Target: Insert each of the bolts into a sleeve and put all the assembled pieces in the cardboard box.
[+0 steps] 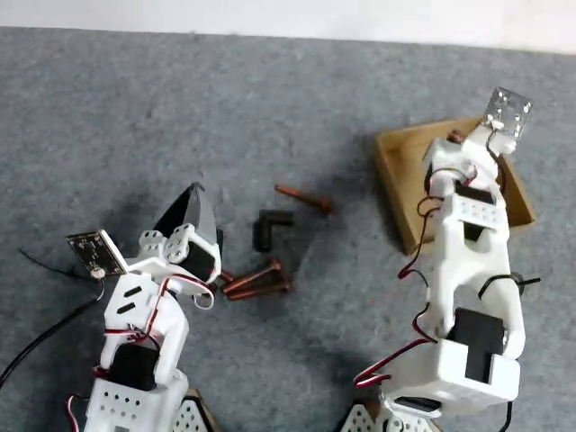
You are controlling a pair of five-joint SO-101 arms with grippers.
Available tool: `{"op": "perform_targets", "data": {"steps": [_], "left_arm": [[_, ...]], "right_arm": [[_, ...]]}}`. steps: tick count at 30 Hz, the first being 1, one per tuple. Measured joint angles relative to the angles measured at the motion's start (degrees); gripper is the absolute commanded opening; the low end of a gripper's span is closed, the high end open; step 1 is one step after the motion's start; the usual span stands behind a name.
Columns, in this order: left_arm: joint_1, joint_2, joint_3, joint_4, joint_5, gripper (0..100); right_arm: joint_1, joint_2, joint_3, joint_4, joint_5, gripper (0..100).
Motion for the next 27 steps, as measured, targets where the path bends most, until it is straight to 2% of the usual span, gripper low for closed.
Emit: {"op": "perform_targets", "data": {"steps": [8,13,20,27], "left_arm": [[0.00,0.00,0.00,0.00,0.00,1],[0.00,0.00,0.00,0.00,-0.18,1],[0.00,0.00,0.00,0.00,-0.18,1],[-2.46,0.00,0.00,0.00,-0.09,1]], "right_arm": [[-1.93,-0.88,-4.57,11.78,-0.09,15.9],[-4.48,-8.18,-6.33,16.79,-0.09,15.9],[-16.09,-20.84,-6.33,30.77,-0.09,15.9],[-27.69,-23.03,-0.44,32.88,-0.09,15.9]]}}
